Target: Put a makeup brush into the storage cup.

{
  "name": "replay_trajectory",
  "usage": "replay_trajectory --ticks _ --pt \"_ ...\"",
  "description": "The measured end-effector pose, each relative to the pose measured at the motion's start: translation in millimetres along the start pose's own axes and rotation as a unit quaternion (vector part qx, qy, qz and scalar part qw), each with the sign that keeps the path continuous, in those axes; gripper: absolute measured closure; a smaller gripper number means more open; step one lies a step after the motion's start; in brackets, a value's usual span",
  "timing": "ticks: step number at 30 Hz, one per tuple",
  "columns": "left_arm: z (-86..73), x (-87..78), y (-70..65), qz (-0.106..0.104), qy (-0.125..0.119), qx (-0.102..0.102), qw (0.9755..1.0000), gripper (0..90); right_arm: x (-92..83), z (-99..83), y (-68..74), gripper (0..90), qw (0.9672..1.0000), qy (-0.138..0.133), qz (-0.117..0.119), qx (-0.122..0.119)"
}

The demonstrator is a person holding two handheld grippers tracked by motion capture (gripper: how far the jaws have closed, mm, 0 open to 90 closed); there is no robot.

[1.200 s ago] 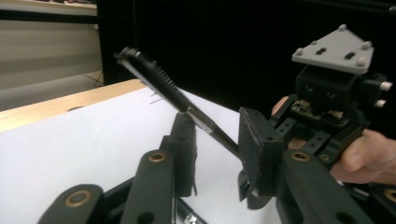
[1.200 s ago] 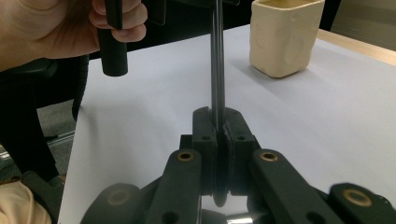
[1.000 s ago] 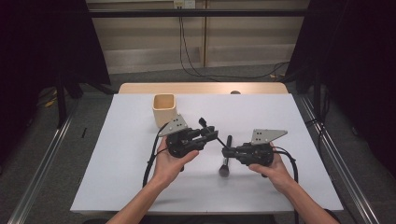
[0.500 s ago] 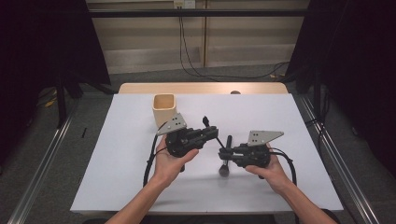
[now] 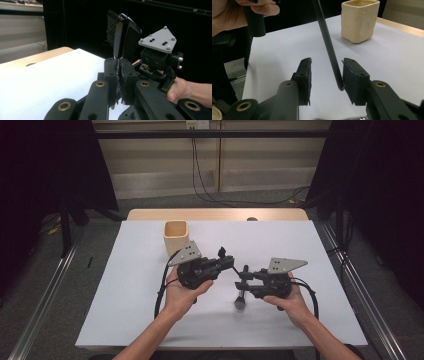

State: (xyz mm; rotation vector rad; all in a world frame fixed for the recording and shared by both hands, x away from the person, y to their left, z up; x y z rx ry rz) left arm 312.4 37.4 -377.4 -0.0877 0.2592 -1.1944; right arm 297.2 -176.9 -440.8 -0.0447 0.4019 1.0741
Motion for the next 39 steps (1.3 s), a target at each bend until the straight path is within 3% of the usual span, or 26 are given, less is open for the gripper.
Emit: replay_trajectory --ticks 3,10,15,18,21,27,39 --pt "-0.8 -0.7 2.0 0.005 0.008 0.003 0.9999 85.5 -1.1 -0.1 -1.6 54.3 1.0 0.003 0.0 0.007" --pt "-1.4 -2.0 3.9 0.005 0.015 -0.001 0.9999 85.6 -5.1 1.4 -2.9 32.5 0.9997 0.002 -0.021 0.009" --pt "-1.2 -5.2 8.9 0.012 0.018 -0.002 0.9998 85.6 -8.4 2.4 -4.3 23.4 0.9998 -0.002 -0.019 0.012" --pt "-0.7 -7.1 10.6 0.014 0.019 -0.002 0.9997 85.6 -9.3 3.4 -6.0 10.3 0.999 -0.008 -0.038 0.019" --pt "-0.4 -9.4 12.7 0.015 0.02 -0.002 0.9997 85.5 -11.0 3.3 -7.9 3.1 0.9987 -0.009 -0.044 0.024" --pt "0.5 -13.9 17.5 0.023 0.021 -0.006 0.9995 85.6 -14.8 3.7 -9.6 1.5 0.998 -0.018 -0.055 0.026" --pt "1.9 -26.2 25.9 0.038 0.027 -0.011 0.9988 85.6 -24.0 1.6 -11.7 1.2 0.9935 -0.028 -0.106 0.031"
Point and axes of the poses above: each handheld gripper's, and its own axes: x roughly forward along the jaws, z roughly out of its top, y roughly to its left, the point moved 3 cm from there along x, roughly forward along the jaws, and after that the axes turned 1 degree about x, right-handed, at the moved point
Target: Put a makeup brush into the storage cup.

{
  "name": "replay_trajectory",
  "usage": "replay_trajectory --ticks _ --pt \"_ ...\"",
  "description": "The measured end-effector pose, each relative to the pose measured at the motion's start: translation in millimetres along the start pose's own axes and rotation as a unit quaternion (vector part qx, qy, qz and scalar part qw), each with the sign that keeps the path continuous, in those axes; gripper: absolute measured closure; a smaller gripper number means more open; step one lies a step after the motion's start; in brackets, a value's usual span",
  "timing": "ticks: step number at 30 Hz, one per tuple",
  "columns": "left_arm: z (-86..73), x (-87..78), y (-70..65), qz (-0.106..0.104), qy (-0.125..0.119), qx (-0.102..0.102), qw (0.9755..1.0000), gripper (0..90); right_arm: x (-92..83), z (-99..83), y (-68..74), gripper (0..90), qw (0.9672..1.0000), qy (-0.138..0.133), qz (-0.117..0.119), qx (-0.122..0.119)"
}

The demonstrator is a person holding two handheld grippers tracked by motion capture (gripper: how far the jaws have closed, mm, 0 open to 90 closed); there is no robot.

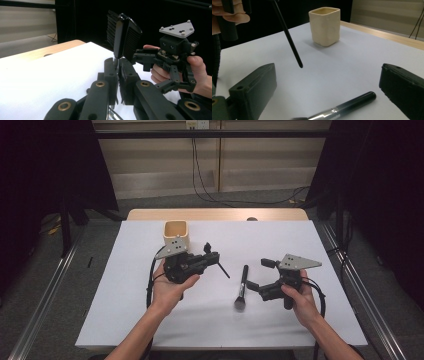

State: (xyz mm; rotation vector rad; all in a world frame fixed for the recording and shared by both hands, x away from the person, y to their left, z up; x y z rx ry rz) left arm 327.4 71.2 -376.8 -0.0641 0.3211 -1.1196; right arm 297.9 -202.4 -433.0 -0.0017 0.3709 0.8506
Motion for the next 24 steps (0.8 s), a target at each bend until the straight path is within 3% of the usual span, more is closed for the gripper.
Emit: replay_trajectory --ticks 5,16,24 --pt "-1.5 -5.1 5.8 0.008 0.006 0.0 0.9999 85.6 -4.9 -1.6 -3.1 1.5 0.9995 -0.02 -0.024 -0.002" --pt "-2.7 -19.9 21.0 0.029 0.016 -0.003 0.9995 85.6 -23.7 -9.6 -13.2 1.8 0.9977 -0.006 -0.065 -0.016" --pt "-2.8 -31.8 34.4 0.045 0.022 -0.007 0.9987 85.5 -42.9 -18.4 -20.1 1.2 0.9952 -0.02 -0.096 -0.001"
Point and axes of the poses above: each handheld gripper's, and its own axes: x roughly forward along the jaws, z roughly out of its top, y roughly to its left, the point moved 3 cm from there along x, roughly forward along the jaws, and after that the axes turned 1 degree about x, right-handed, at the moved point
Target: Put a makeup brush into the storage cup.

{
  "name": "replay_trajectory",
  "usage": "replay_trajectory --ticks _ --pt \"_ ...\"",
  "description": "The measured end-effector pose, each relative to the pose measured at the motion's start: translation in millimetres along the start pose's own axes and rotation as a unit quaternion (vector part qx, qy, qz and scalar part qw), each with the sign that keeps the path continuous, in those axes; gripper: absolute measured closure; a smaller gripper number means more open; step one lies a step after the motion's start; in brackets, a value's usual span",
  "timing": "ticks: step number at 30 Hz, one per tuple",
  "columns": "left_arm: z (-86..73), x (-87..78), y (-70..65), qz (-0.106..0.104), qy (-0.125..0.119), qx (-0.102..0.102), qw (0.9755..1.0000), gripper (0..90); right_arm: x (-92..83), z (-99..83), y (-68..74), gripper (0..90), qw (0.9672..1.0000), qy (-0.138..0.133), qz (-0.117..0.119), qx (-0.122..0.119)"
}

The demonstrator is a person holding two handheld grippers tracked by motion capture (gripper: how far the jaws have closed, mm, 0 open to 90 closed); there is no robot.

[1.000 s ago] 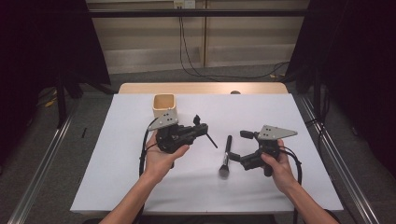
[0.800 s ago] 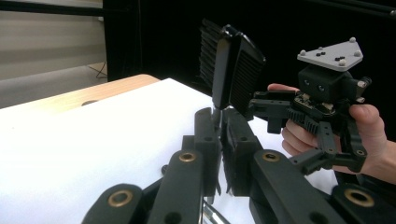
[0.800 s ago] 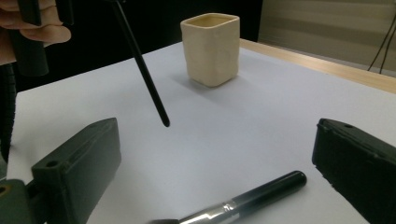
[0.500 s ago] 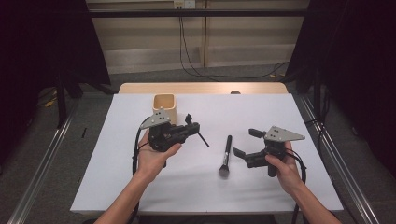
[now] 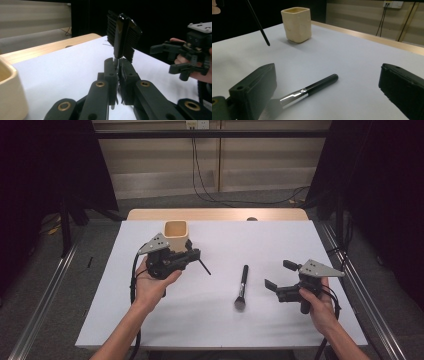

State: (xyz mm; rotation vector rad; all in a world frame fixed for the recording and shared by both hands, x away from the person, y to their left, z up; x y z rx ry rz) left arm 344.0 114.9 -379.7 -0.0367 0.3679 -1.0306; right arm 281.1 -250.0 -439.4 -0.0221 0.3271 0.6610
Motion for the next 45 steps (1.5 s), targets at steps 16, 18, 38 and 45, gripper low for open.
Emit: replay_trajectory --ticks 16,18,38,45 --pt "9.5 -31.3 32.4 0.042 0.003 -0.005 0.9991 85.5 -28.3 -18.9 -8.5 2.9 0.9981 -0.034 -0.051 0.01" --pt "10.4 -33.6 35.9 0.046 0.004 -0.008 0.9989 85.5 -31.4 -22.5 -9.0 1.7 0.9978 -0.036 -0.056 0.008" --pt "32.7 -46.2 62.4 0.08 0.009 -0.017 0.9966 85.5 -38.9 -30.9 -5.9 0.0 0.9973 -0.047 -0.057 0.003" --pt "39.4 -44.9 73.2 0.091 0.007 -0.027 0.9955 85.5 -38.9 -32.1 -5.9 0.0 0.998 -0.041 -0.047 0.008"
Point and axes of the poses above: each handheld gripper's, and its own axes: x roughly forward along the jaws, z roughly out of its top, y roughly to its left, the point moved 3 cm from there along x, roughly forward along the jaws, and after that the axes turned 1 degree about x, right-handed, at the moved point
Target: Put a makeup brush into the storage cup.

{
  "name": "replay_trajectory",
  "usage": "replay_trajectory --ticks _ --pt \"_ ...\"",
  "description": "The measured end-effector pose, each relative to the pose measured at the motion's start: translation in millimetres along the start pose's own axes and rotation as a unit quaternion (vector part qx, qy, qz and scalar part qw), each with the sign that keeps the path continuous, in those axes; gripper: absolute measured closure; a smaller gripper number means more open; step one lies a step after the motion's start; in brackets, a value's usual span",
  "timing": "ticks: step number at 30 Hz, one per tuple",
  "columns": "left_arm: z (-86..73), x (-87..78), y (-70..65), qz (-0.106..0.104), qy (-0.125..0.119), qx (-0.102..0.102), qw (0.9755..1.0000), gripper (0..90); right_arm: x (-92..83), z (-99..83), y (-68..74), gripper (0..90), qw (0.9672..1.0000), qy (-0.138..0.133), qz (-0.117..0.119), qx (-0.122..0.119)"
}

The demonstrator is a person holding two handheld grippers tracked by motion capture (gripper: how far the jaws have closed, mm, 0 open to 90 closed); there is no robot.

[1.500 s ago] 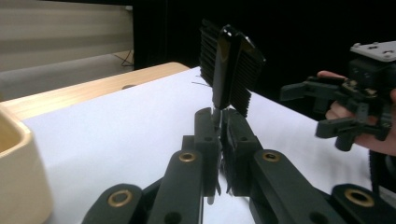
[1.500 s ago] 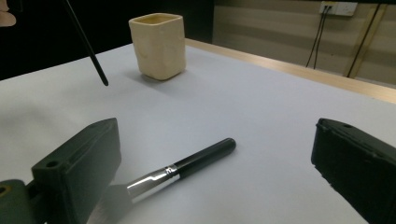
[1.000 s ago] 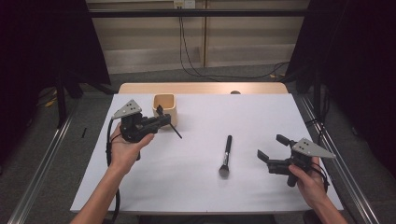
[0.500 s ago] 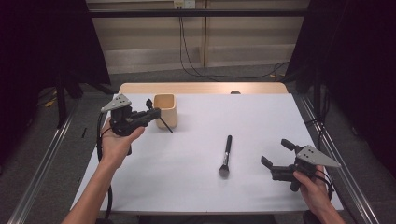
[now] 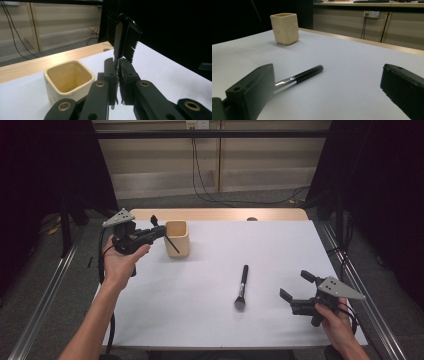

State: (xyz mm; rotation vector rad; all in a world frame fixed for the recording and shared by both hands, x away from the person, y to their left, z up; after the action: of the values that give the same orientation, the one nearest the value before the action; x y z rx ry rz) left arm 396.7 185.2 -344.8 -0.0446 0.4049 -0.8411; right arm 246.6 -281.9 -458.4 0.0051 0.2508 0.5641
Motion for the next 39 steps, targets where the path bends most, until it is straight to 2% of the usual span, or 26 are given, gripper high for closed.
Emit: replay_trajectory --ticks 3,10,12,14,18,27,28,29,31,33,37,39 --pt "3.2 1.8 4.8 0.01 -0.002 -0.006 0.9999 85.5 0.4 -0.8 0.0 0.0 1.0 0.003 0.003 0.002" --pt "13.9 3.5 6.6 0.009 -0.009 -0.002 0.9999 85.5 0.9 -1.2 0.1 0.0 1.0 0.005 0.003 0.004" --pt "17.4 3.5 6.8 0.013 -0.007 0.0 0.9999 85.5 0.7 -1.2 0.2 0.0 1.0 0.003 0.005 0.004" --pt "22.0 4.0 10.2 0.026 -0.007 -0.003 0.9996 85.6 1.0 -1.6 0.6 0.0 1.0 0.005 0.006 0.002" --pt "28.5 5.1 14.5 0.031 -0.021 -0.01 0.9993 85.5 1.3 -1.6 1.0 0.0 0.9999 0.003 0.009 -0.001" --pt "37.9 9.4 24.5 0.054 -0.03 -0.006 0.9981 85.6 0.5 -1.7 0.0 0.0 0.9999 0.001 0.011 0.001" --pt "38.8 10.2 25.6 0.053 -0.034 -0.011 0.998 85.6 0.6 -1.8 0.4 0.0 0.9999 0.003 0.01 0.001" --pt "39.7 10.4 27.6 0.056 -0.032 -0.007 0.9979 85.5 0.6 -1.9 0.5 0.0 0.9999 0.004 0.01 0.0" --pt "41.5 10.8 29.2 0.058 -0.033 -0.012 0.9977 85.5 0.8 -2.0 0.8 0.0 0.9999 0.004 0.01 -0.002" --pt "42.4 11.3 28.6 0.06 -0.03 -0.004 0.9978 85.6 0.5 -2.0 1.1 0.0 0.9999 0.002 0.011 -0.003" --pt "41.4 14.4 27.6 0.061 -0.026 -0.002 0.9978 85.6 0.6 -1.8 0.5 0.0 0.9999 0.001 0.01 -0.003" --pt "39.0 19.5 28.5 0.067 -0.019 0.006 0.9975 85.6 0.8 -2.2 0.3 0.0 0.9999 0.004 0.01 -0.002"
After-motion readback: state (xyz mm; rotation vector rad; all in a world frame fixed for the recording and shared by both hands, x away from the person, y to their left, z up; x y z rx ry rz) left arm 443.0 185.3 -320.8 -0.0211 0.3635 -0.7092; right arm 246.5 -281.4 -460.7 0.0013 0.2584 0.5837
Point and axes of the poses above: each handheld gripper's, and its own axes: x roughly forward along the jaws, z roughly out of its top, y roughly to its left, the point moved 3 cm from there along x, roughly forward along the jaws, and after that the axes turned 1 degree about x, right-handed, at the moved point
